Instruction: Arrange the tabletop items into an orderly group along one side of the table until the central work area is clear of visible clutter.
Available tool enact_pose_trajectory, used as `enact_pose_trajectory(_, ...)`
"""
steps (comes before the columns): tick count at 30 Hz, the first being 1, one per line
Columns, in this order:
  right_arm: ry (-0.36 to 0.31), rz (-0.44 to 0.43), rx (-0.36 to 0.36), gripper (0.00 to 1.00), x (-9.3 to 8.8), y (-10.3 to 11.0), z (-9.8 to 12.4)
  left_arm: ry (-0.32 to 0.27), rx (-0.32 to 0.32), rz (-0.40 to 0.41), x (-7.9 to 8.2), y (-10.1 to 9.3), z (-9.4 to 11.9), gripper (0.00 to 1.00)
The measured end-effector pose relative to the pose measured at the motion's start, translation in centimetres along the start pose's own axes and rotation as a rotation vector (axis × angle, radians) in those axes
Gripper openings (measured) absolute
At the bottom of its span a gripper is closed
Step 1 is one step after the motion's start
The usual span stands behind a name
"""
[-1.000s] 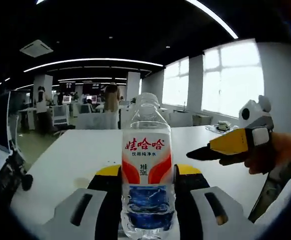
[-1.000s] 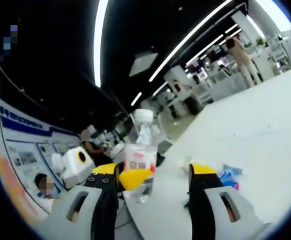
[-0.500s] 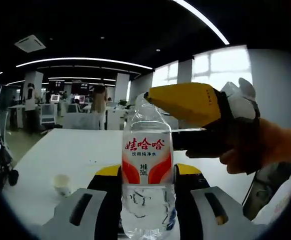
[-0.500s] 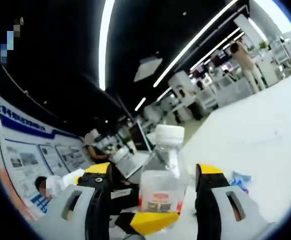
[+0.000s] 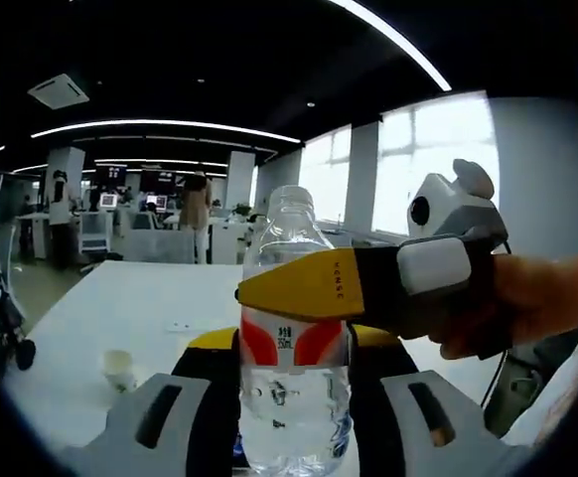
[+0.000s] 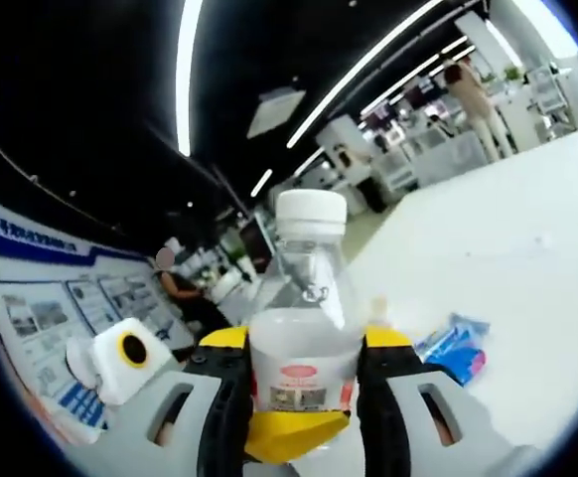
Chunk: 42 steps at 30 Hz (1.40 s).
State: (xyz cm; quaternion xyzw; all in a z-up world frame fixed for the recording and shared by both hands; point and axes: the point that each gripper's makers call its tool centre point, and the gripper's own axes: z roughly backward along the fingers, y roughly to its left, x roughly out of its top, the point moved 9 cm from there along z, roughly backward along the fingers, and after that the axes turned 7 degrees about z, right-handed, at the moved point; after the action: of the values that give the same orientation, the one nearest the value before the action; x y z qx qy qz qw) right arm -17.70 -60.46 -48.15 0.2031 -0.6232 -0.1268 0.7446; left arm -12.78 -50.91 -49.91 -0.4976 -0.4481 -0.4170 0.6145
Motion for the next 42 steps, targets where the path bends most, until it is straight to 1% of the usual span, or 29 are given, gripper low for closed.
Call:
enact_pose_trajectory(2, 0.006, 0.024, 0.005, 0.37, 0.1, -0.1, 0.1, 0.007, -0.030, -0.023, -0.1, 0.4, -0.3, 0.44)
enact_pose_trajectory(3, 0.009, 0.039, 0.013, 0.37, 0.0, -0.1, 0.3, 0.033, -0.053, -0.013, -0.1, 0.5, -0.1, 0.43)
enact_pose_trajectory(4, 0.012, 0.039, 0.017, 0.37, 0.0, -0.2, 0.2, 0.038, -0.067, -0.011, -0.1, 0.5, -0.1, 0.43)
enact_pose_trajectory(5, 0.014, 0.042, 0.022, 0.36, 0.0, -0.3, 0.3, 0.047, -0.101, -0.009, -0.1, 0.5, 0.0, 0.43)
enact_pose_trajectory(6, 0.016, 0.045, 0.025, 0.36, 0.0, -0.3, 0.3, 0.054, -0.120, 0.003, -0.2, 0.5, 0.1, 0.43)
enact_pose_trajectory(7, 0.014, 0.048, 0.025, 0.36, 0.0, -0.4, 0.5, 0.069, -0.126, 0.019, -0.3, 0.7, 0.3, 0.43)
enact_pose_trajectory(9, 0.001, 0.051, 0.020, 0.36, 0.2, -0.6, 0.7, 0.080, -0.126, 0.082, -0.5, 1.5, 0.7, 0.52)
enact_pose_trajectory(10, -0.010, 0.049, 0.015, 0.36, 0.4, -0.8, 0.9, 0.084, -0.099, 0.156, -0.6, 2.4, 1.2, 0.58)
enact_pose_trajectory(11, -0.017, 0.052, 0.014, 0.36, 0.5, -0.9, 1.1, 0.073, -0.067, 0.189, -0.5, 3.1, 1.6, 0.67)
enact_pose_trajectory(12, -0.023, 0.052, 0.011, 0.37, 0.7, -1.1, 1.2, 0.036, -0.047, 0.216, -0.3, 4.0, 2.1, 0.75)
enact_pose_trajectory(13, -0.031, 0.058, 0.004, 0.37, 0.8, -1.2, 1.3, 0.018, -0.033, 0.233, 0.0, 4.4, 2.4, 0.80)
enact_pose_trajectory(14, -0.029, 0.068, -0.001, 0.37, 0.8, -1.4, 1.3, 0.004, -0.030, 0.251, 0.4, 4.6, 2.9, 0.80)
enact_pose_trajectory(15, -0.031, 0.087, -0.007, 0.37, 0.8, -1.4, 1.5, 0.003, -0.033, 0.248, 0.5, 4.8, 3.0, 0.75)
enact_pose_trajectory(16, -0.030, 0.100, -0.016, 0.37, 0.7, -1.6, 1.6, -0.001, -0.040, 0.246, 1.0, 5.0, 3.3, 0.70)
enact_pose_trajectory(17, -0.028, 0.101, -0.018, 0.37, 0.7, -1.6, 1.7, -0.006, -0.043, 0.243, 1.3, 5.1, 3.4, 0.66)
enact_pose_trajectory(19, -0.012, 0.128, -0.025, 0.37, 0.4, -1.6, 1.7, -0.019, -0.062, 0.243, 2.3, 5.0, 3.1, 0.68)
enact_pose_trajectory(20, 0.007, 0.183, -0.028, 0.37, 0.3, -1.6, 1.5, -0.034, -0.082, 0.254, 2.9, 4.8, 2.8, 0.68)
enact_pose_trajectory(21, 0.020, 0.210, -0.029, 0.37, 0.1, -1.5, 1.5, -0.055, -0.125, 0.284, 3.7, 4.2, 2.4, 0.69)
enact_pose_trajectory(23, 0.061, 0.281, -0.030, 0.37, -0.4, -1.2, 1.2, -0.077, -0.183, 0.293, 4.8, 3.3, 1.5, 0.69)
enact_pose_trajectory(24, 0.080, 0.324, -0.028, 0.38, -0.6, -1.0, 1.0, -0.080, -0.193, 0.290, 5.2, 3.1, 1.2, 0.69)
enact_pose_trajectory(26, 0.102, 0.367, -0.022, 0.38, -1.0, -0.8, 0.8, -0.082, -0.217, 0.281, 5.9, 2.4, 0.3, 0.66)
enact_pose_trajectory(28, 0.110, 0.386, -0.018, 0.38, -1.3, -0.5, 0.6, -0.064, -0.238, 0.268, 6.0, 1.9, -0.4, 0.64)
enact_pose_trajectory(30, 0.112, 0.396, -0.015, 0.38, -1.3, -0.4, 0.6, -0.036, -0.248, 0.257, 5.7, 1.8, -0.9, 0.63)
enact_pose_trajectory(33, 0.121, 0.420, -0.013, 0.38, -1.3, -0.3, 0.6, -0.026, -0.280, 0.299, 5.5, 1.6, -1.2, 0.59)
enact_pose_trajectory(36, 0.138, 0.475, -0.018, 0.38, -1.4, -0.3, 0.7, -0.014, -0.290, 0.297, 5.4, 1.4, -1.3, 0.51)
enact_pose_trajectory(38, 0.143, 0.497, -0.016, 0.38, -1.6, -0.2, 0.8, 0.010, -0.290, 0.290, 5.2, 1.3, -1.6, 0.46)
enact_pose_trajectory(39, 0.145, 0.505, -0.012, 0.38, -1.7, -0.1, 0.9, 0.012, -0.293, 0.295, 5.1, 1.3, -1.7, 0.42)
enact_pose_trajectory(41, 0.150, 0.520, -0.003, 0.38, -1.8, 0.0, 0.9, 0.007, -0.294, 0.331, 5.2, 1.4, -1.7, 0.25)
enact_pose_trajectory(42, 0.152, 0.520, -0.006, 0.38, -1.9, 0.0, 0.9, -0.005, -0.300, 0.325, 5.3, 1.4, -1.7, 0.24)
